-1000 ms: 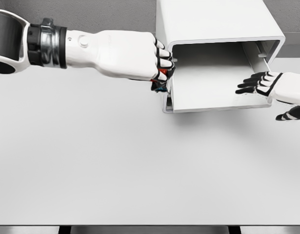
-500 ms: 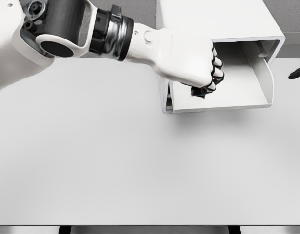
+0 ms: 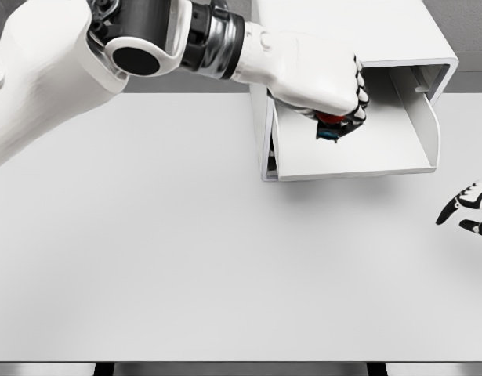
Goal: Slide open multi-storey tabletop storage cabinets and put open load switch and slide close multi-storey tabletop storage cabinets
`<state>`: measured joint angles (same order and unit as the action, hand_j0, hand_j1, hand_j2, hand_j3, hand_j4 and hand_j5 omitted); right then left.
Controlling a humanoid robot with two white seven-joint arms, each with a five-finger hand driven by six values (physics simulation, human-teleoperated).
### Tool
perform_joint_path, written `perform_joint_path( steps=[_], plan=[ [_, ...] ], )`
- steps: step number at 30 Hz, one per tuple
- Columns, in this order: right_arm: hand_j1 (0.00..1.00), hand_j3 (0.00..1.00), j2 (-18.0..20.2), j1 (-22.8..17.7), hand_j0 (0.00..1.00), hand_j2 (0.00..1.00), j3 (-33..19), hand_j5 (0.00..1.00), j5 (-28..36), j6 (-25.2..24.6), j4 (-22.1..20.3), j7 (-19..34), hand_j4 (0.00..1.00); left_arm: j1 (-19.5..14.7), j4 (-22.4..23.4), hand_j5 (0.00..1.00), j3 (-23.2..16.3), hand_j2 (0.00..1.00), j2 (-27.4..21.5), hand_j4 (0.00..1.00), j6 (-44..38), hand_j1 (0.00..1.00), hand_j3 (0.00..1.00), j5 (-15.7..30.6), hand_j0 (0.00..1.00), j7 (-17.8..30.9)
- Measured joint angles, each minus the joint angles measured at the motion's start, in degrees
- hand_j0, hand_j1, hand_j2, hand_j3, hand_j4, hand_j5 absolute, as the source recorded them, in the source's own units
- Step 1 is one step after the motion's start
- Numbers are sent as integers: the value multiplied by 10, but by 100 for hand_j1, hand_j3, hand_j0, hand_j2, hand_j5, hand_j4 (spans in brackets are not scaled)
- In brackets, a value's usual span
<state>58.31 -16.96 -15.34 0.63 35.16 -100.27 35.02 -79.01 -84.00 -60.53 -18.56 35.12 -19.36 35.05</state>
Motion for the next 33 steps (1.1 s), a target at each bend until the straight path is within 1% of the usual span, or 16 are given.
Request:
perform_joint_path(
  steps=[1, 2, 4, 8, 9, 11, 13, 14, 16, 17, 20, 23, 25, 27, 29, 33],
  plan=[
    [50, 50, -1, 7, 50, 50, 10, 50, -4, 0, -1, 0, 50, 0, 2, 97, 0, 97, 1, 97, 0, 97, 97, -1, 97, 0],
    [52, 52, -2, 13, 52, 52, 20, 52, -8, 0, -2, 0, 52, 0, 3, 100, 0, 100, 2, 100, 0, 100, 100, -1, 100, 0],
    [57, 57, -4, 16, 57, 57, 36, 57, -15, 0, -2, 0, 57, 0, 3, 100, 0, 100, 5, 100, 0, 100, 100, 0, 100, 0],
    [57, 57, -6, 39, 57, 57, 51, 57, -22, 0, -4, 0, 57, 0, 3, 100, 1, 100, 11, 100, 0, 100, 100, 1, 100, 0],
    [57, 57, -6, 63, 57, 57, 62, 57, -22, -1, -4, 0, 57, -1, 3, 100, 1, 100, 12, 100, 0, 100, 100, 2, 100, 0],
    [57, 57, -5, 71, 57, 57, 86, 57, -23, 0, -4, 0, 57, -2, -2, 100, 1, 100, 11, 100, 0, 100, 100, 4, 100, 0],
    [57, 57, -6, 77, 57, 57, 100, 57, -24, 0, -4, 0, 57, -9, -20, 100, 2, 100, 6, 100, 0, 100, 100, 15, 100, 0],
    [57, 57, -6, 85, 57, 57, 106, 57, -24, 0, -4, 0, 57, -11, -41, 100, 4, 100, -3, 100, 1, 100, 100, 29, 100, 0],
    [57, 57, -6, 110, 57, 57, 126, 57, -24, 0, -4, 0, 57, -13, -98, 100, 18, 100, -44, 100, 0, 100, 100, 77, 100, 0],
    [57, 57, -6, 113, 57, 57, 134, 57, -25, 0, -4, 0, 57, -12, -118, 100, 25, 100, -80, 100, 0, 100, 100, 104, 100, 0],
    [57, 57, -6, 139, 57, 57, 148, 57, -24, 0, -4, 0, 57, -13, -151, 100, 39, 100, -239, 100, 0, 100, 100, 174, 100, -3],
    [57, 57, -6, 158, 57, 57, 156, 57, -24, 0, -4, 0, 57, -4, -162, 100, 46, 100, -406, 100, 1, 100, 100, 242, 100, -40],
    [57, 57, -8, 166, 57, 57, 160, 57, -24, 0, -4, 0, 57, 17, -164, 100, 47, 100, -474, 100, 1, 100, 100, 263, 100, -55],
    [57, 57, -11, 198, 57, 57, 175, 57, -23, 0, -4, 0, 57, 24, -164, 100, 47, 100, -508, 100, 0, 100, 100, 273, 100, -63],
    [57, 57, -13, 214, 57, 57, 193, 57, -24, 0, -4, 0, 57, 30, -165, 100, 47, 100, -524, 100, 0, 100, 100, 279, 100, -66],
    [57, 57, -15, 218, 57, 57, 208, 57, -24, 0, -3, 0, 57, 38, -165, 100, 46, 100, -534, 100, 0, 100, 100, 283, 100, -70]
  ],
)
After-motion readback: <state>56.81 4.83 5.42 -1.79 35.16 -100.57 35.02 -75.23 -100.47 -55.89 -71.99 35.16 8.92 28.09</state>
